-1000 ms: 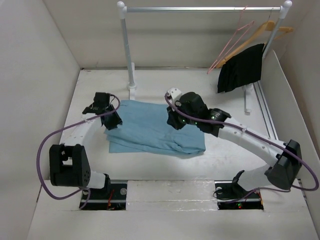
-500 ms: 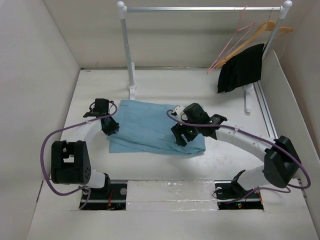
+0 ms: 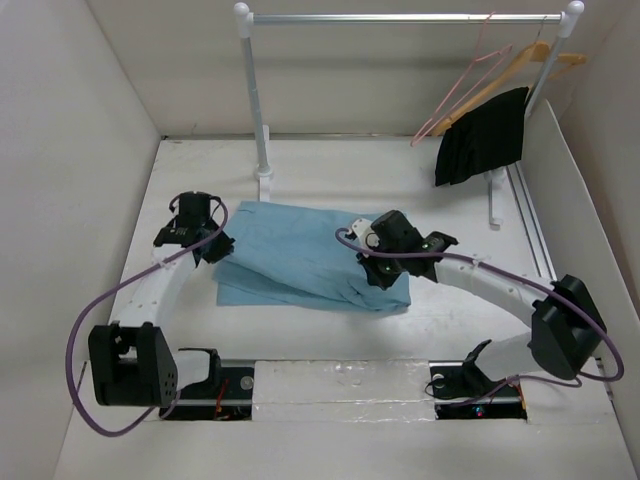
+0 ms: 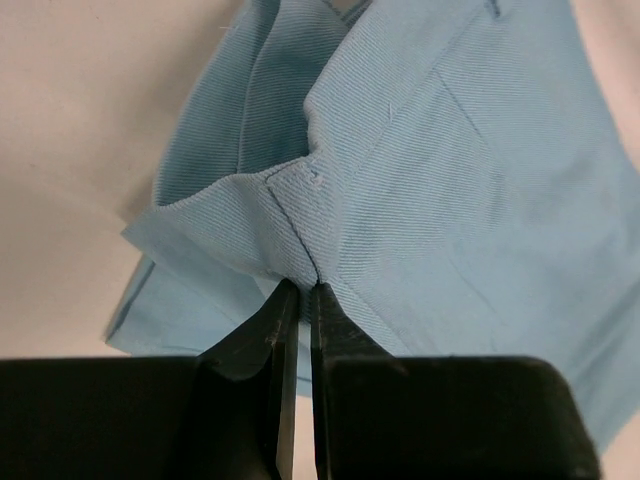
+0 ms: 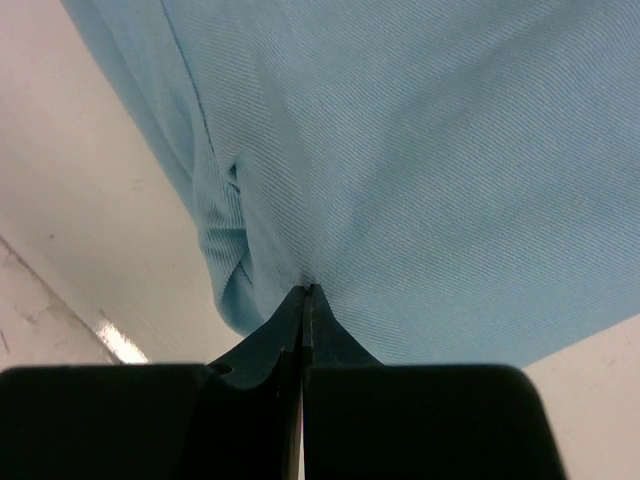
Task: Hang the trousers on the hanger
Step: Fold the trousers
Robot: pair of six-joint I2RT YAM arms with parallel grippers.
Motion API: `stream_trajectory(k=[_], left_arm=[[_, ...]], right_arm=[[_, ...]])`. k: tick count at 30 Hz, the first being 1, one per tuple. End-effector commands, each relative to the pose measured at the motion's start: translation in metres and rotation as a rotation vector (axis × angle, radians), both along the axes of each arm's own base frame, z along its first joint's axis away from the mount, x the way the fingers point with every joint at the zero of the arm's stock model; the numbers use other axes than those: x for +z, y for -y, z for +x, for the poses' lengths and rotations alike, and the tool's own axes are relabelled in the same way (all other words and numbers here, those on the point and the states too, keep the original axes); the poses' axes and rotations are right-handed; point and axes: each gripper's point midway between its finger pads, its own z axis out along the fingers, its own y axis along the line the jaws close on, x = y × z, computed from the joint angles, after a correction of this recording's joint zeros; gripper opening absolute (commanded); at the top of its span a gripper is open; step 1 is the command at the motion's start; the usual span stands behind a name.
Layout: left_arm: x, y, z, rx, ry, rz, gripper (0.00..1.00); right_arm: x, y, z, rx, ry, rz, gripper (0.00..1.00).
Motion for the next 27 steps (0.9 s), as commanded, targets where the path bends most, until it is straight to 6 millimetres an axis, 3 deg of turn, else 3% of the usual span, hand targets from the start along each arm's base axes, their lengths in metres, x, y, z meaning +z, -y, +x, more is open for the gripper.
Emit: stream_trajectory(k=[1,4,10,11,12,13,16,19,22,23,24,26,27], left_arm=[[0.01,0.005,-0.02,0.004,-0.025,-0.038,0.0],[0.004,0.002,-0.036,0.019,-0.061,-0.045,0.0],[-0.027,-0.004,-0.066,0.054,-0.199,-0.022,0.0],[-0.029,-0.003,-0.068,0.063,-0.214,-0.029,0.0],[-0.034,0.0,-0.071,0.058,-0.238,-0.04,0.0],[-0.036,0.0,-0.073,0.061,-0.252,-0.04,0.03],[-0.036,-0.003,-0.076,0.053,-0.274,-0.021,0.14],[-0.007,-0.012,-0.058,0.054,-0.173,0.027,0.18],[0.048,-0.016,-0.029,0.018,0.023,0.061,0.26],[0.073,-0.011,-0.018,-0.011,0.097,0.07,0.28],[0.084,-0.007,-0.013,-0.042,0.132,0.087,0.28],[0.098,0.007,-0.001,-0.104,0.178,0.091,0.26],[0.092,0.028,0.0,-0.167,0.159,0.054,0.25]], right_arm=[[0.004,0.007,-0.03,0.073,-0.039,-0.019,0.0],[-0.001,0.019,-0.045,0.071,-0.065,-0.053,0.0],[-0.043,0.035,-0.058,0.053,-0.15,-0.143,0.0],[-0.05,0.036,-0.057,0.043,-0.159,-0.16,0.04],[-0.05,0.033,-0.058,0.046,-0.16,-0.16,0.13],[-0.049,0.033,-0.057,0.043,-0.157,-0.156,0.4],[-0.03,0.028,-0.056,0.039,-0.113,-0.117,0.69],[-0.005,0.033,-0.054,0.018,-0.077,-0.089,0.74],[0.018,0.042,-0.05,-0.021,-0.042,-0.055,0.76],[0.024,0.045,-0.045,-0.043,-0.025,-0.046,0.76],[0.027,0.048,-0.04,-0.064,-0.012,-0.039,0.76],[0.029,0.061,-0.025,-0.139,0.005,-0.022,0.76],[0.027,0.066,-0.022,-0.172,0.001,-0.02,0.72]])
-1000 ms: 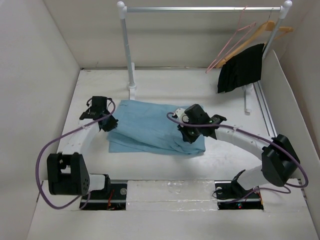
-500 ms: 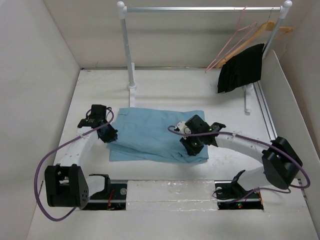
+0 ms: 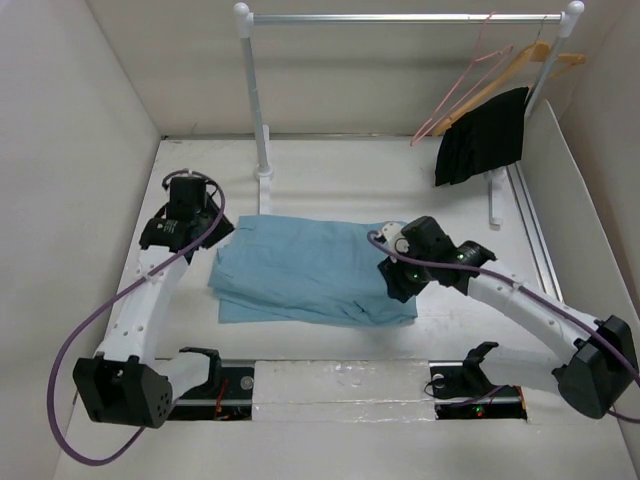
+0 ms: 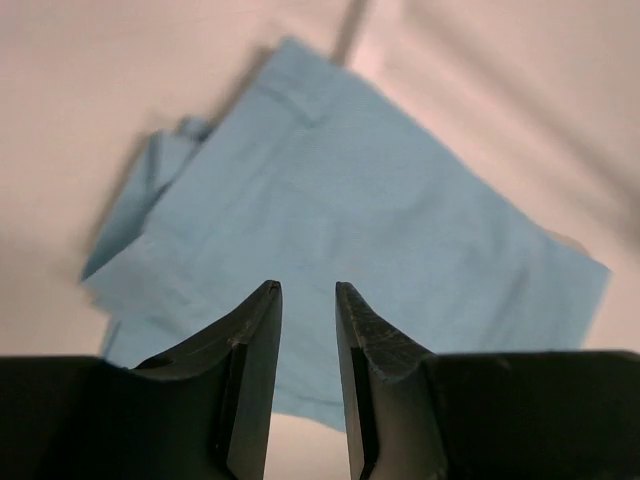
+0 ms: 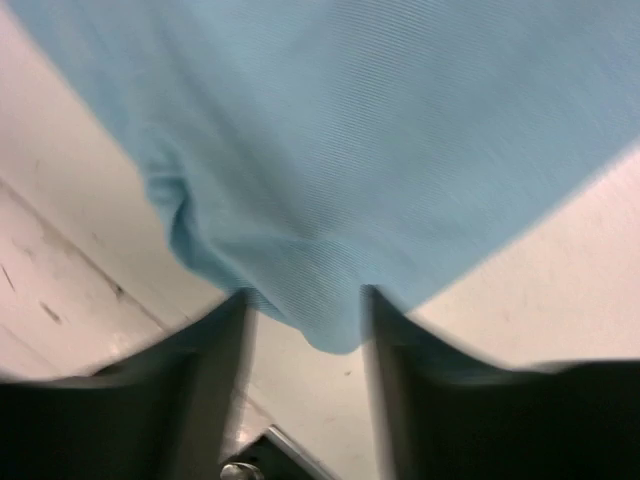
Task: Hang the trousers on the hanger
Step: Fold the trousers, then grab a hanger with the right arm
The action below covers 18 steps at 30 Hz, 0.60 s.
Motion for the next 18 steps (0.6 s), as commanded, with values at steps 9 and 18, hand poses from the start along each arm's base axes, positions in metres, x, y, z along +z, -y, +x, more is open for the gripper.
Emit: stream_trajectory(k=[9,18], left_arm=[[-0.093,0.141,0.017,-0.328,-0.157,-0.213,0.13],[-0.137,0.063,0.04,-0.091,-0.228,-0.135,0.09]], right_arm=[[-0.049,0.04,0.025,-0.279,-0.097,0.08,0.04],[-0.063,0.016,0.056,-0.221,-0.095,0.095,0.03]])
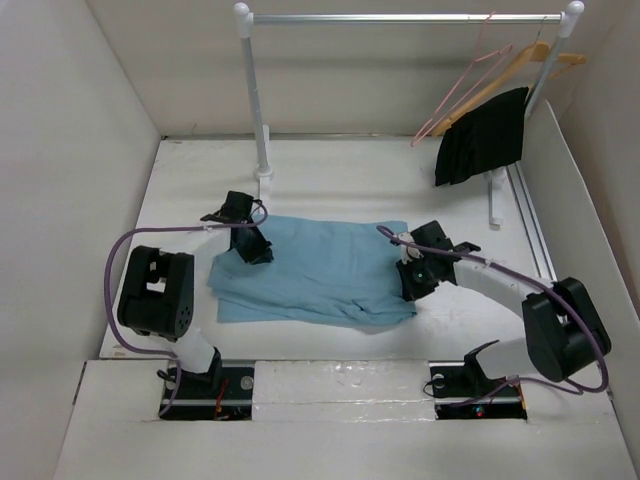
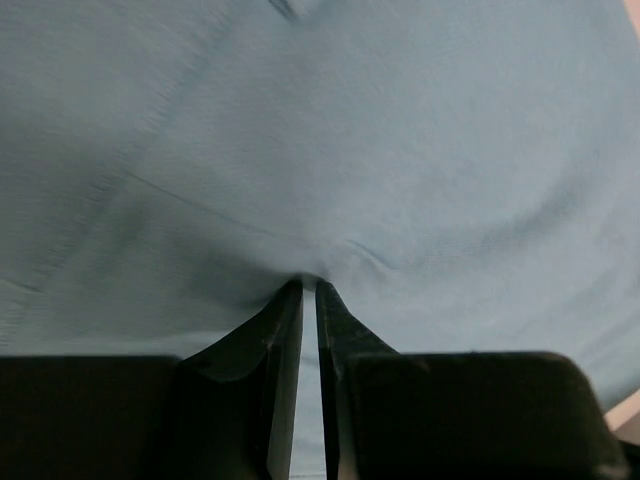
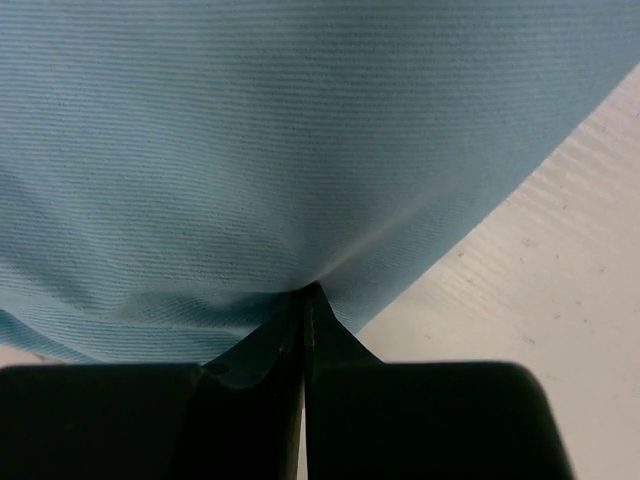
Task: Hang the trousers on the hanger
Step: Grab a hanger with the right arm
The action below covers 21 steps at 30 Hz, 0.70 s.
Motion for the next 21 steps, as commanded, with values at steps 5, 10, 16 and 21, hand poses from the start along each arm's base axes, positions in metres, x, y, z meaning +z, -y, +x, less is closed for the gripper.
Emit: stream_trajectory(k=[5,10,16,21], left_arm=[[0.05,-0.034,0.03,0.056,0.161,0.078,0.08],[0.146,-0.004,0.052,-0.03,0.417,0.048,0.08],[0.245,0.01,0.069,-0.097,0.689,-0.006,0.0],[0.242,0.018,0.072,-0.151,0.692,-0.023,0.0]], right_arm=[[0.105,-0.027,0.067,0.051,0.271,0.067,0.47],[0.232,-0.028,0.097,0.017,0.544,0.166,0.71],[0.379,0.004,0.178,-0.179,0.907,0.397,0.74],[0.407,0.047,0.245,-0.392,0.944,0.546,0.78]])
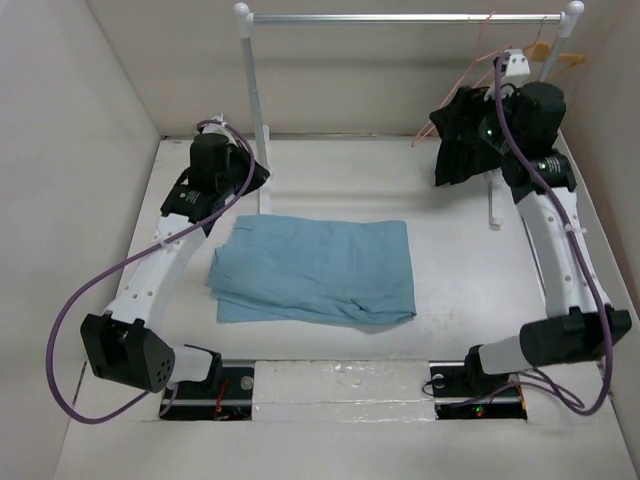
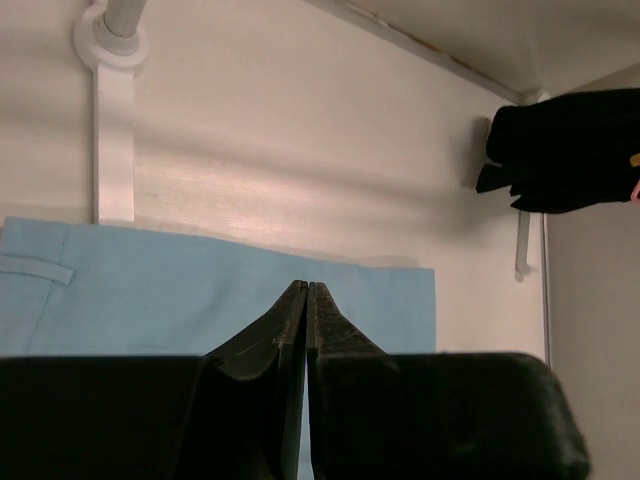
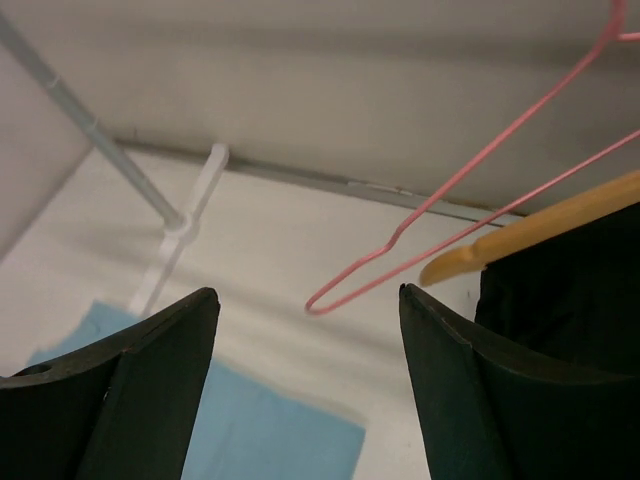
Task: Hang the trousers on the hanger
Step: Grab a hanger with the right arm
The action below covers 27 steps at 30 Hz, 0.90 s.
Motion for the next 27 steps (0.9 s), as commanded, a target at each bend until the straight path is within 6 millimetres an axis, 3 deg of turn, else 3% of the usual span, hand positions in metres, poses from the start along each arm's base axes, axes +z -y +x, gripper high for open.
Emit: stream_trajectory(k=[1,2,6,7,14,15,16,17,18,20,21,23,24,27], left_arm=[[-0.021,0.007,-0.003,-0.076,-0.037,0.029,0.0],[-0.022,0.011,-0.006,-0.103,-0.037,0.018,0.0],[-0.031,0.019,-0.017,-0.167,-0.023,0.003,0.01],[-0.037,0.019,-0.02,-0.176,-0.032,0.005,0.05],[-0.045,0.016,-0.027,-0.196,-0.04,0.04,0.04],[-0.045,0.016,-0.027,-0.199,-0.04,0.044,0.04],[-0.044,0.017,-0.028,-0.21,-0.036,0.043,0.04],[-0.044,0.017,-0.028,-0.21,-0.036,0.043,0.04],[-0.043,0.017,-0.028,-0.212,-0.032,0.043,0.03],[-0.042,0.018,-0.028,-0.212,-0.031,0.041,0.0],[-0.042,0.018,-0.028,-0.216,-0.032,0.041,0.0],[-0.041,0.02,-0.026,-0.222,-0.036,0.037,0.0],[-0.04,0.021,-0.025,-0.226,-0.032,0.033,0.0],[-0.026,0.034,-0.021,-0.266,-0.024,-0.03,0.0]], right_arm=[[0.018,0.01,0.042,-0.017,0.034,0.176,0.79],[0.028,0.01,0.046,0.002,0.056,0.199,0.79],[0.03,0.018,0.072,-0.028,0.046,0.268,0.81],[0.015,0.018,0.083,-0.037,0.005,0.274,0.81],[-0.015,0.002,0.109,-0.013,-0.052,0.371,0.79],[-0.018,0.002,0.11,-0.016,-0.061,0.388,0.74],[-0.027,0.0,0.114,-0.012,-0.074,0.408,0.59],[-0.027,-0.001,0.113,-0.006,-0.075,0.408,0.59],[-0.024,-0.008,0.112,0.015,-0.059,0.43,0.4],[-0.025,-0.014,0.111,0.027,-0.044,0.442,0.29],[-0.02,-0.014,0.108,0.029,-0.033,0.439,0.18],[-0.012,-0.018,0.104,0.039,-0.016,0.429,0.12],[-0.006,-0.022,0.1,0.048,0.001,0.412,0.01],[0.007,-0.022,0.095,0.06,0.031,0.387,0.0]])
